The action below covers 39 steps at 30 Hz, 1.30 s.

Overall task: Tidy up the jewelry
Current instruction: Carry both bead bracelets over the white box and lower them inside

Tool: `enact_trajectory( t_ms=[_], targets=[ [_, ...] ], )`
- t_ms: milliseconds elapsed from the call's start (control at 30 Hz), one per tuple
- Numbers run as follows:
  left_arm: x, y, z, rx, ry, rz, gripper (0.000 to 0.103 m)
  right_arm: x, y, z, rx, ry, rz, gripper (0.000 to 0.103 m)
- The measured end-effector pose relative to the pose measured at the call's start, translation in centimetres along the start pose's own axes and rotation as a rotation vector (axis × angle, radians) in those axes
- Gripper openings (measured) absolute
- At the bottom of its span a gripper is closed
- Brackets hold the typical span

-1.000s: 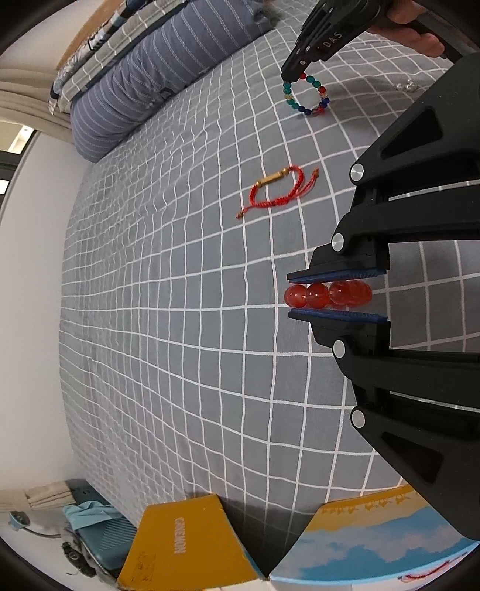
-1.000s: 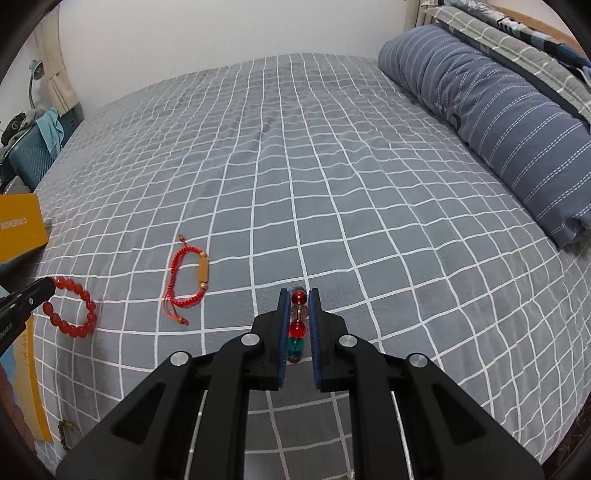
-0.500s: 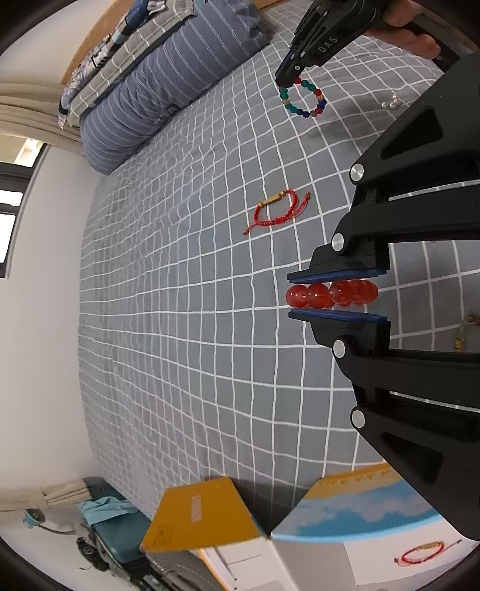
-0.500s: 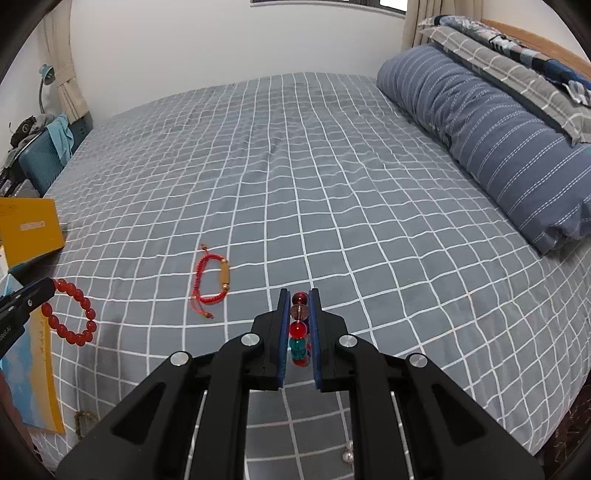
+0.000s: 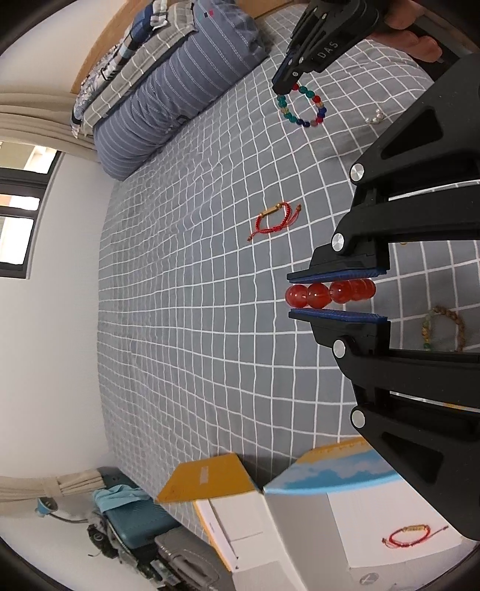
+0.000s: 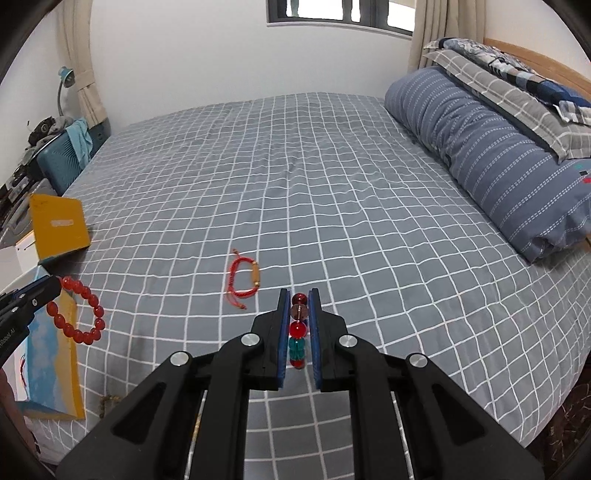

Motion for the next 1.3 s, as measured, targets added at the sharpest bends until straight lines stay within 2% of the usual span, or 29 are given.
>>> enact_trajectory(
  t_ms=[233, 567, 900, 1300],
  targets=[
    [-1.1, -2.6, -1.2, 0.009, -0.006, 0.020, 0.013, -2.8, -2.3, -0.8, 0.009, -0.028, 0.033, 0.009],
    [-5.1, -8.3, -2.7, 0.049, -0.041, 0.076, 0.013, -9.8, -6.2, -1.1, 0.045, -0.091, 0.115, 0.009],
    [-11.6, -15.2, -4.1, 0.125, -0.104, 0.146, 0.013, -18.8, -10.3, -1.7, 0.092, -0.166, 0.212, 0.009],
    [-20.6, -18.4, -7.8, 0.119, -0.198, 0.251, 0.013, -30.9, -15.3, -4.1, 0.135, -0.291, 0.350, 0.009]
  ],
)
Point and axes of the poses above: each gripper's, at about its wrist camera, not at the fingertips, and y roughly the way its jaws point, x to its right, z to its top, the point moved 5 cm from there along y, roughly the way its jaws point, and after that the axes turned 9 degrees about -z, right-handed, at the moved point
